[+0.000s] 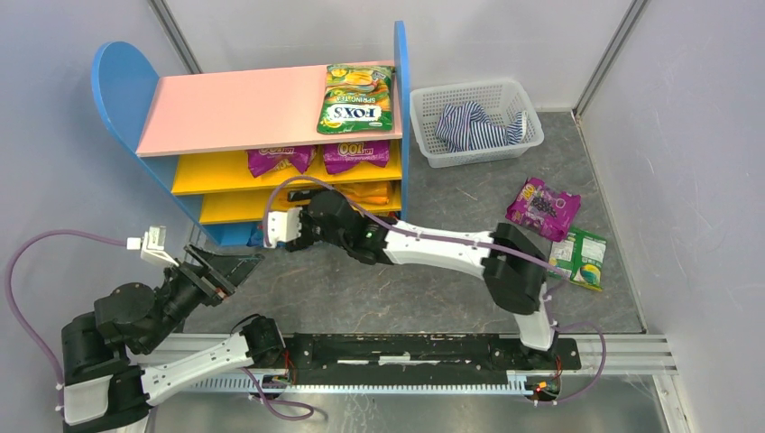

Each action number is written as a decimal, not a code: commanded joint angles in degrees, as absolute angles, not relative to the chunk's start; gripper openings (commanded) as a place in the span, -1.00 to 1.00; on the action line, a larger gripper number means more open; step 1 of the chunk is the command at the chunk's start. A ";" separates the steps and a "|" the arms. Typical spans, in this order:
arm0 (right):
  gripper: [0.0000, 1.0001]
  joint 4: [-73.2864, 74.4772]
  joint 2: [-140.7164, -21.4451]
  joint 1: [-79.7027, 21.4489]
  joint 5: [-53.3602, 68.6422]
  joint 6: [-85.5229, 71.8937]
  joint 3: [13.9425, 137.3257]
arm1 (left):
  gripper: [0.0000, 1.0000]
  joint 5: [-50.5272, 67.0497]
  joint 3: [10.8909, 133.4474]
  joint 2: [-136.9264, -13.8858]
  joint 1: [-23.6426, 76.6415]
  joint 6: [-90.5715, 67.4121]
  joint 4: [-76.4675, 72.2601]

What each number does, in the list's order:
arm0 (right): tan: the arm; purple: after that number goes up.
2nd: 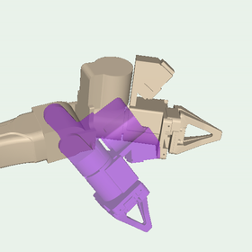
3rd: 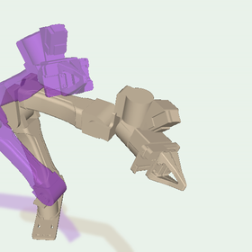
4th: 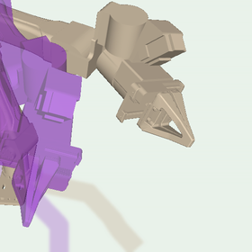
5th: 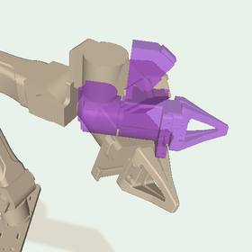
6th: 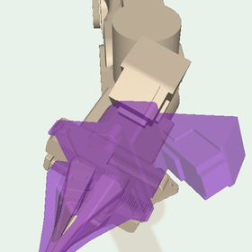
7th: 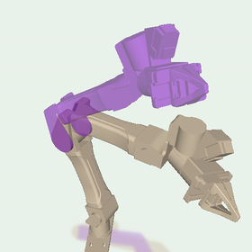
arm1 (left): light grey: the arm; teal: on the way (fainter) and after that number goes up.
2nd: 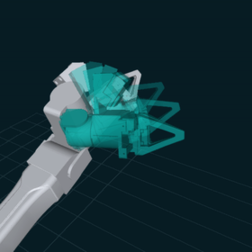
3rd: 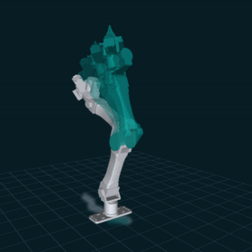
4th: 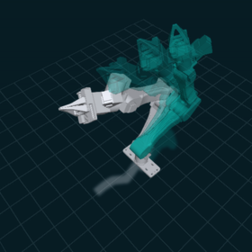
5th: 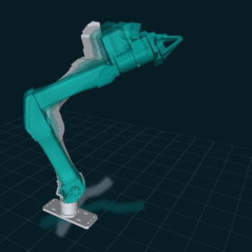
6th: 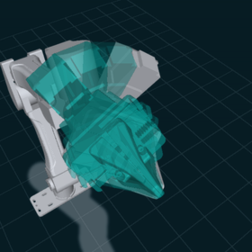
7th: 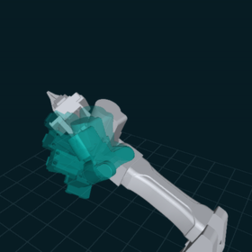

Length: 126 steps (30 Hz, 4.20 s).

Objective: Place and organize the candy bags onto the shelf

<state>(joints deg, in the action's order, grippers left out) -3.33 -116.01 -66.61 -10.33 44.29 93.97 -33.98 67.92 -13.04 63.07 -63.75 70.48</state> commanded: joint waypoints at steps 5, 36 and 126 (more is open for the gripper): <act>0.73 -4.25 -88.74 -69.35 -6.96 27.01 72.23 | 1.00 -35.06 66.29 -12.72 62.74 -63.91 66.77; 0.96 11.42 -88.66 -17.16 -44.34 -11.96 56.15 | 1.00 -31.75 48.74 -23.11 62.80 -54.37 55.29; 0.24 -30.49 -72.29 -82.53 -24.28 24.40 24.53 | -0.96 -5.81 36.20 -37.16 62.80 -62.44 24.42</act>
